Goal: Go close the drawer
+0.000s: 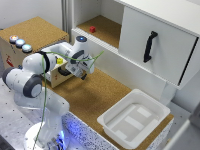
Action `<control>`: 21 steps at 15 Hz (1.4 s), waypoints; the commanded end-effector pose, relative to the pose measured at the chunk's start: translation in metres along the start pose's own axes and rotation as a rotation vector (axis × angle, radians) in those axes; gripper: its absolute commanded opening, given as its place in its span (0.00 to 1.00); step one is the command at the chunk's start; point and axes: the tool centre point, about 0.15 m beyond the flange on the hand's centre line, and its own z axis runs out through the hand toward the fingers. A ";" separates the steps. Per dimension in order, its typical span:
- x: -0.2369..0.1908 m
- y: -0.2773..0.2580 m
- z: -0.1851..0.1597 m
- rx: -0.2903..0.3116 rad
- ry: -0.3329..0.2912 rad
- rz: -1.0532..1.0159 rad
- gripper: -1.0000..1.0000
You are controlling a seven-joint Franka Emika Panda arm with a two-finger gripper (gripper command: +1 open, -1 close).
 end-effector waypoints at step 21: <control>0.026 -0.245 -0.080 -0.107 0.105 -0.267 1.00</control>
